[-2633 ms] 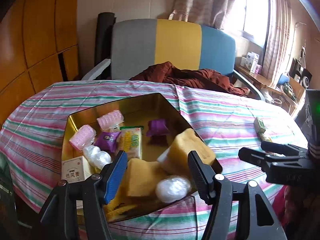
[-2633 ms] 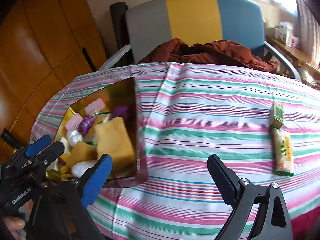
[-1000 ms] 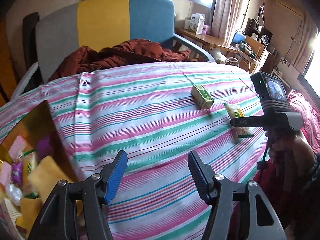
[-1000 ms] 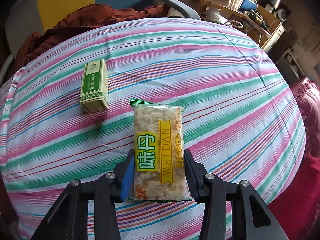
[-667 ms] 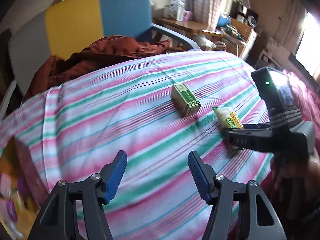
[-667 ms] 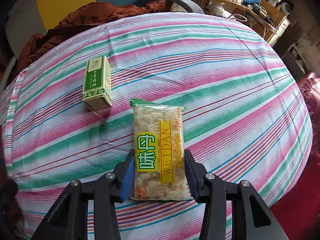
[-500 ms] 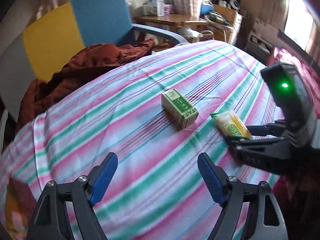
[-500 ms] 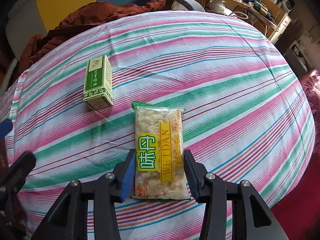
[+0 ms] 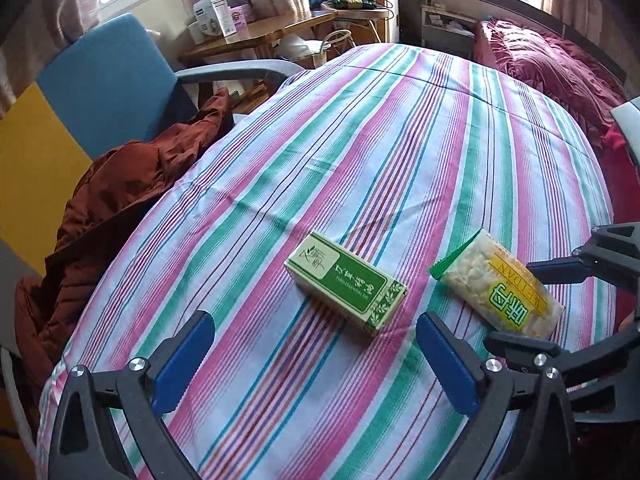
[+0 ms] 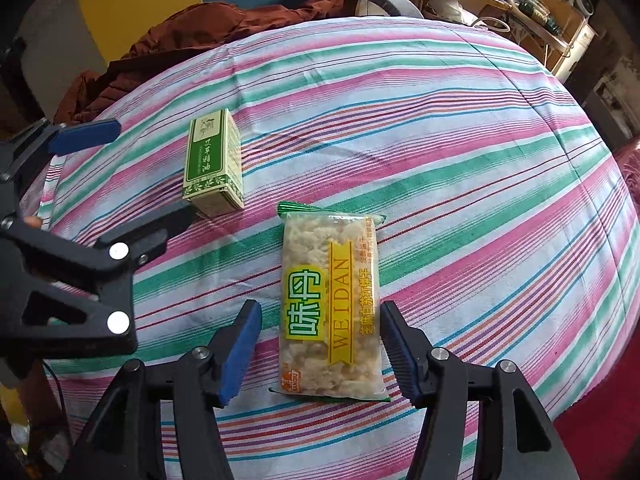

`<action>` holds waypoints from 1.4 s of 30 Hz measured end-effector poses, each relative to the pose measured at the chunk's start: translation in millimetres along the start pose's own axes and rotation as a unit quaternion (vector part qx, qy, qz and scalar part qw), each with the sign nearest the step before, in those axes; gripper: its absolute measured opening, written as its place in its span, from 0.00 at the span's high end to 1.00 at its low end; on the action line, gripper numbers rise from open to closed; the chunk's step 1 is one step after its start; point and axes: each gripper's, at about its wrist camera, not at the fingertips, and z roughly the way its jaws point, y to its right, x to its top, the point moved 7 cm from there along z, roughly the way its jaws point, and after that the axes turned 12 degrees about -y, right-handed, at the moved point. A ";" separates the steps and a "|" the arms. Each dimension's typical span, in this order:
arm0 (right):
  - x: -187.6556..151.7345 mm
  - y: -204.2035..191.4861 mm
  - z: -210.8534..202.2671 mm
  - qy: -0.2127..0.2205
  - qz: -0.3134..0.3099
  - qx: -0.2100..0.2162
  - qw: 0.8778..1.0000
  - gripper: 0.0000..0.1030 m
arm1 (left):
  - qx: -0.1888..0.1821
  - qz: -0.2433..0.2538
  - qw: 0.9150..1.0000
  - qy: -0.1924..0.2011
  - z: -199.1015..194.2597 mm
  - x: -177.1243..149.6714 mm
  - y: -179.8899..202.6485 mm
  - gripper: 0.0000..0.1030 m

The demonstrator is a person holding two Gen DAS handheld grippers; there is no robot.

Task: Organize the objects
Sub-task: 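Grasp the green box with the left tool while the right tool grasps the WEIDAN snack bar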

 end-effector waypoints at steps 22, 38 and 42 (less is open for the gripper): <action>-6.2 -2.9 3.5 -0.011 -0.014 -0.006 1.000 0.34 | -0.036 -0.153 0.987 -0.020 12.1 -49.0 -13.6 0.25; -26.2 -53.8 -4.0 0.001 -0.134 0.025 0.991 0.54 | 0.010 -0.324 0.946 0.014 -45.3 -178.3 24.5 0.25; -24.6 -55.1 -1.1 -0.001 -0.132 0.018 0.991 0.54 | -0.005 -0.328 0.944 0.020 -46.1 -180.9 23.3 0.25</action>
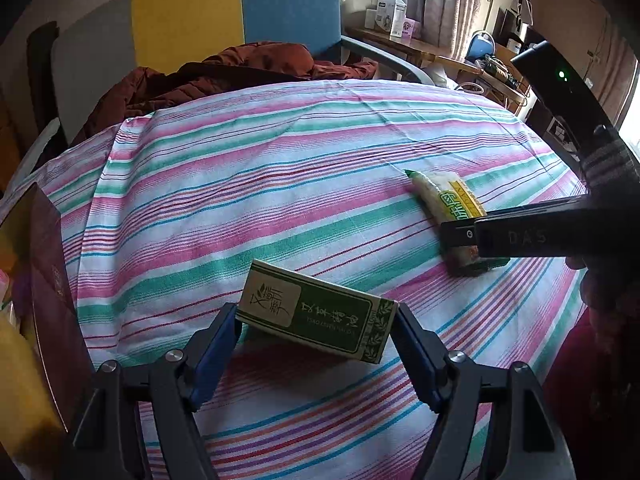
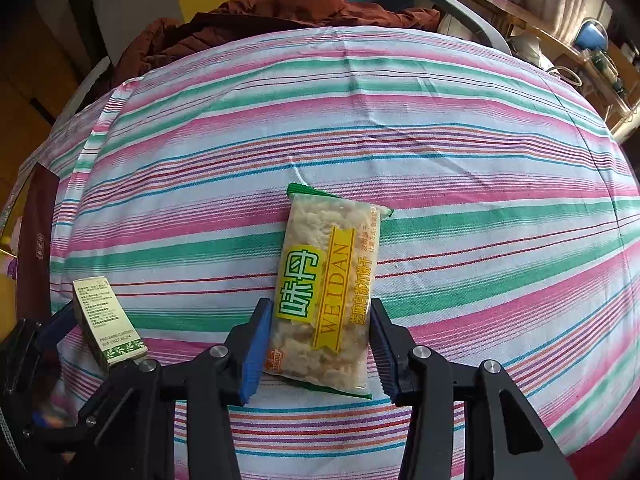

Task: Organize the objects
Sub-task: 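Grasp the green box with the left tool while the right tool grasps the WEIDAN snack bar, then lift the green box and snack bar and carry both toward the gold tray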

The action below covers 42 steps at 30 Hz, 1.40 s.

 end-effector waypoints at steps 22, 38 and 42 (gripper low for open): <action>-7.1 -13.1 1.5 0.000 -0.015 -0.034 0.999 0.51 | -0.054 -0.050 0.997 0.011 6.9 -1.1 -20.9 0.54; 4.8 -5.0 8.0 -0.008 -0.008 -0.033 0.999 0.33 | -0.054 -0.096 0.994 0.018 -17.8 6.4 -44.2 0.21; 4.5 -2.6 6.0 -0.008 -0.004 -0.032 0.999 0.32 | -0.012 -0.032 0.999 -0.013 -12.7 26.7 -39.9 0.14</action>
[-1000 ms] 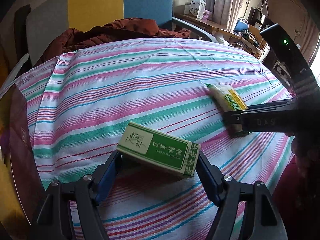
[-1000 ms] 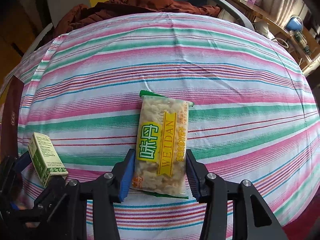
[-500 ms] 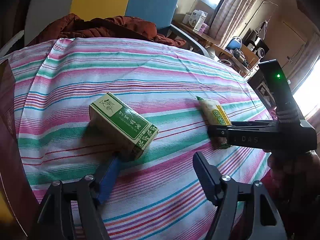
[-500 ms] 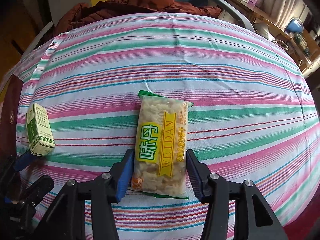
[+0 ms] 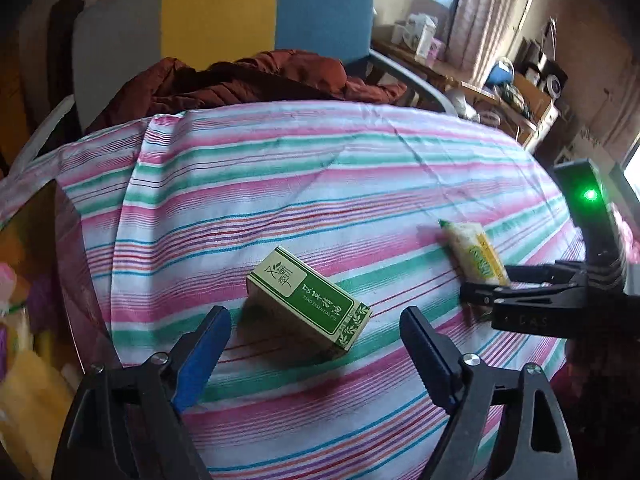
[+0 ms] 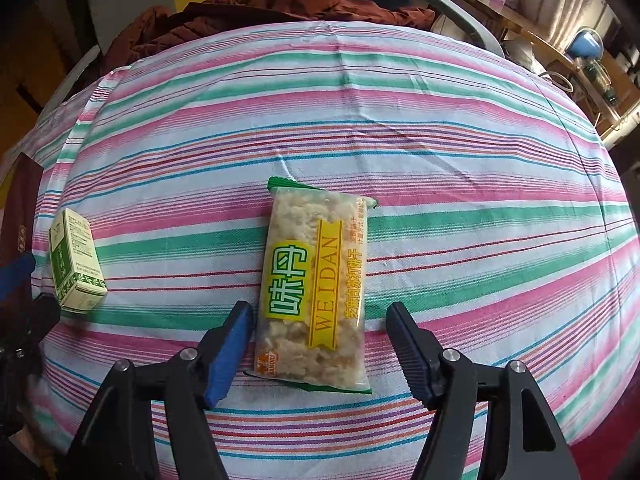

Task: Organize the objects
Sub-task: 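Lift the green box and snack bar and carry both toward the gold tray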

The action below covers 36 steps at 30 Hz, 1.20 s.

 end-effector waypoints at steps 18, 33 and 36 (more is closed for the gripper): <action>6.3 10.6 -4.0 0.009 -0.007 0.012 1.000 0.55 | 0.035 0.090 0.994 -0.041 27.0 -6.7 16.9 0.25; -7.7 -18.9 -5.2 0.012 -0.067 0.033 0.997 0.55 | 0.023 0.044 0.999 0.010 22.3 -40.7 37.5 0.25; -4.1 -21.9 -2.4 0.012 -0.070 0.025 0.997 0.54 | 0.023 0.043 0.999 0.013 22.0 -41.7 37.6 0.25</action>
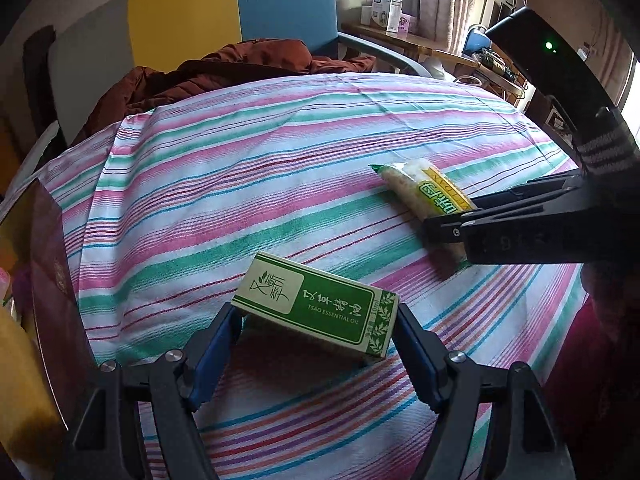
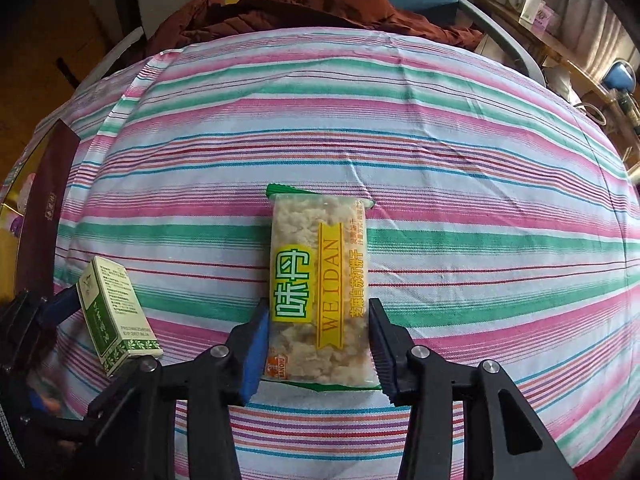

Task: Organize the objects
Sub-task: 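Lift the green box and snack bar and carry both toward the gold tray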

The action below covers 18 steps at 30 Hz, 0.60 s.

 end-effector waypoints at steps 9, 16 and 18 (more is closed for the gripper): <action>5.0 -8.5 3.7 0.005 -0.011 -0.005 1.000 0.56 | 0.005 -0.012 1.000 0.007 -5.7 -5.0 -0.9 0.25; 9.8 -15.7 2.5 0.012 -0.018 0.002 1.000 0.56 | 0.020 -0.005 0.999 0.039 -33.0 -3.9 -2.6 0.25; 9.9 -15.2 0.9 0.014 -0.018 0.004 1.000 0.56 | 0.023 -0.003 0.998 0.050 -42.8 -3.0 -3.0 0.25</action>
